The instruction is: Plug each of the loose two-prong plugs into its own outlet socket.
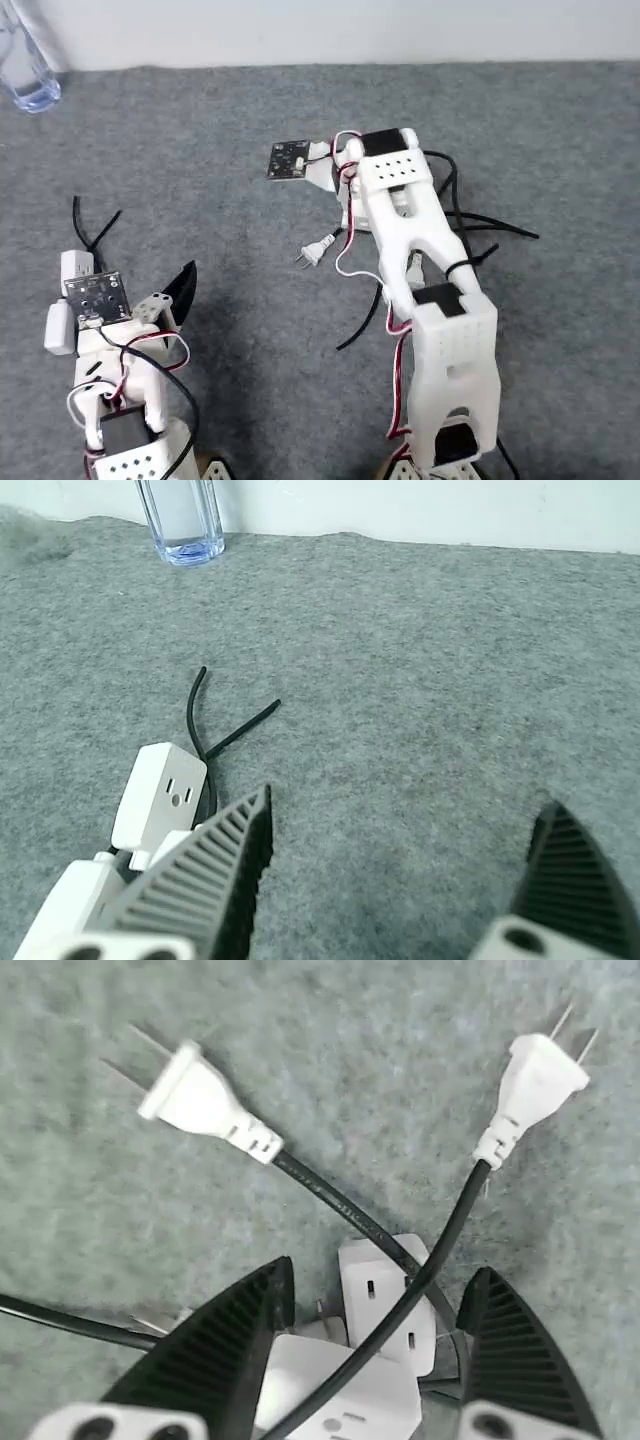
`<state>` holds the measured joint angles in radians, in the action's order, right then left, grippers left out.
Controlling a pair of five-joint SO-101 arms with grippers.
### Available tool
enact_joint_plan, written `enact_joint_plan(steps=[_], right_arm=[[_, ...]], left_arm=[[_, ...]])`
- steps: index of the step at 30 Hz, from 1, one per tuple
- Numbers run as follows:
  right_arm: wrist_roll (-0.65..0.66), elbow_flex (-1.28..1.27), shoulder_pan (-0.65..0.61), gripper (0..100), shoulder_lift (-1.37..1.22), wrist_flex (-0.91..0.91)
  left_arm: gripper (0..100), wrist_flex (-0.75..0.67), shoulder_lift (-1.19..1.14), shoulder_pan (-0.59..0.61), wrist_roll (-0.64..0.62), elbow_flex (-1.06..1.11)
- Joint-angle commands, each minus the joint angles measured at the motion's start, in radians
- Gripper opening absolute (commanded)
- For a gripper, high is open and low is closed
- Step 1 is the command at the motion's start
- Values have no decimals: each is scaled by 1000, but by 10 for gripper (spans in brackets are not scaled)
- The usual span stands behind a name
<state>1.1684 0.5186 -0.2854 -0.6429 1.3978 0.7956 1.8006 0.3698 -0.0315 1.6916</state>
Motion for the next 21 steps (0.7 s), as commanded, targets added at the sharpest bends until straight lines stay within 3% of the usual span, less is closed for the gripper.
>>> enact_joint_plan(steps=[1, 7, 21], right_arm=[[51, 109, 35, 277, -33, 8], [118, 238, 51, 277, -153, -2], [107, 623, 56, 219, -503, 48]], left_arm=[[379, 0, 18, 0, 6, -7], [379, 2, 18, 0, 6, -7], [379, 0, 17, -21, 6, -7]])
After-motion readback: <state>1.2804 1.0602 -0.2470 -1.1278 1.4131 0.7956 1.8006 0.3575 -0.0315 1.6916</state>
